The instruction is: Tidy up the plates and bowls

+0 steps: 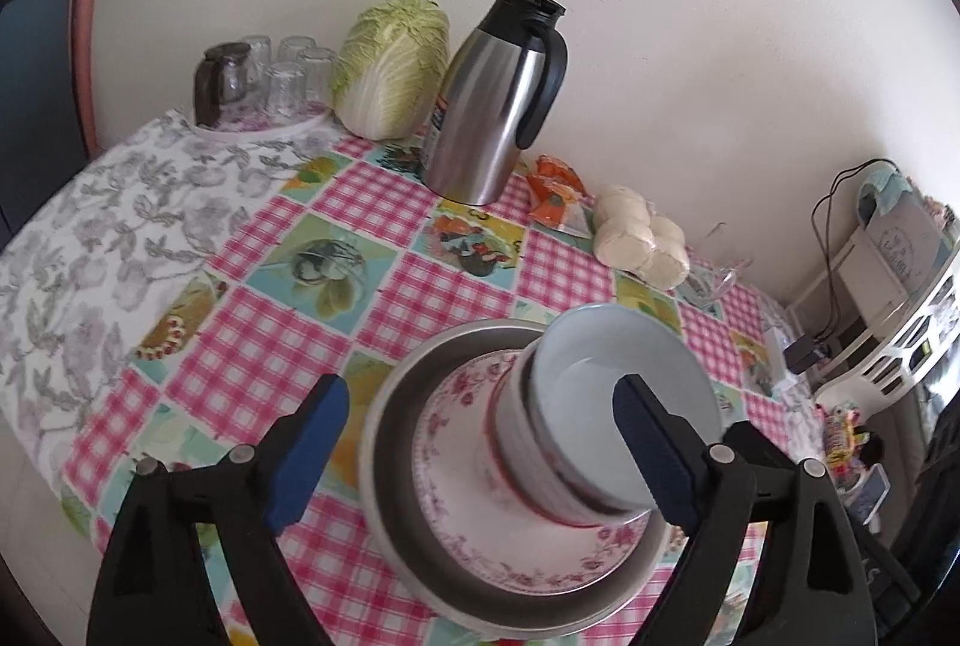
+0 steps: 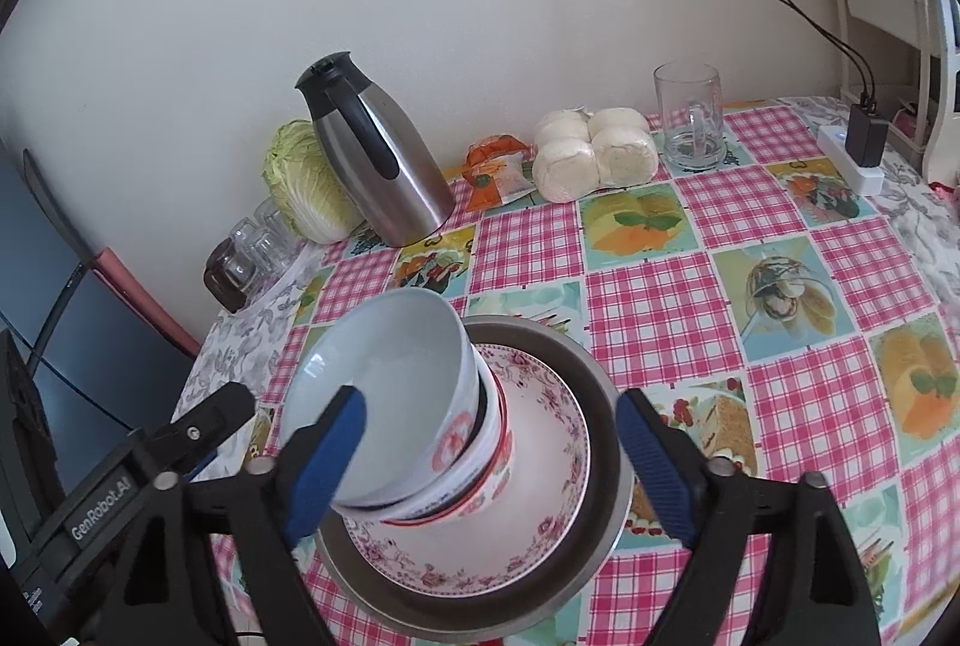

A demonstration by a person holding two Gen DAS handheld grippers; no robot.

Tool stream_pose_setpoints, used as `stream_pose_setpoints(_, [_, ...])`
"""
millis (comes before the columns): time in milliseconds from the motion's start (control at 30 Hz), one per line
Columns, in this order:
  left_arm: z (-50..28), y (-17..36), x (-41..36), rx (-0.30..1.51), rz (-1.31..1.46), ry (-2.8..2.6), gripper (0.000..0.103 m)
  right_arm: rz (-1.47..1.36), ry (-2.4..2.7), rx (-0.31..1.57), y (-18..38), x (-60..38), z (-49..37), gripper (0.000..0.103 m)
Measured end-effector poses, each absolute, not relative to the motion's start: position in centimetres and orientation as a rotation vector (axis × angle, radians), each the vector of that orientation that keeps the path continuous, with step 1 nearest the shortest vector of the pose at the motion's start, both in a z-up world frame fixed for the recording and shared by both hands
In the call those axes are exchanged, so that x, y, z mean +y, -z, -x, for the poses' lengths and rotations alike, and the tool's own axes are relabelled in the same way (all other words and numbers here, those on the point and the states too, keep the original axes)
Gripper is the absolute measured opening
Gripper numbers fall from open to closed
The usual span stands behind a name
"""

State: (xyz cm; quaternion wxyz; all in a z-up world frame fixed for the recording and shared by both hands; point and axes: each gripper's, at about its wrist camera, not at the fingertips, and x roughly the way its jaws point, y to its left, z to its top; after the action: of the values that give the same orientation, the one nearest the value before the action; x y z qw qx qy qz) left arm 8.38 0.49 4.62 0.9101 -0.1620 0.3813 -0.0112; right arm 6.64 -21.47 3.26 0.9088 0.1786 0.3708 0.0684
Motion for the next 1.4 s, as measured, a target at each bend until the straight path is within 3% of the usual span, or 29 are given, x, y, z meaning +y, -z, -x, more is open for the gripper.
stream_pose_setpoints(67, [-7.6,-4.4,0.6,0.779,0.303,0.005,0.091,-0.358,-0.127,0.755,-3.2,-21.7,-6.1,0.103])
stream_pose_setpoints(333, [-5.0,-2.8,0.8,0.786,0.183,-0.055,0.102,-0.320,-0.108,0.747,-2.3,-22.1,-3.9,0.103])
stream_pose_setpoints(867, [-2.6,0.5,-1.0,0.942,0.046,-0.024,0.103,-0.210,-0.056,0.848,1.4,-21.9,-0.4,0.103])
stream_pose_setpoints(1400, [-2.1,0.7,-1.4,0.964,0.015,-0.021,0.103,-0.181,-0.037,0.866,2.2,-21.8,0.8,0.103])
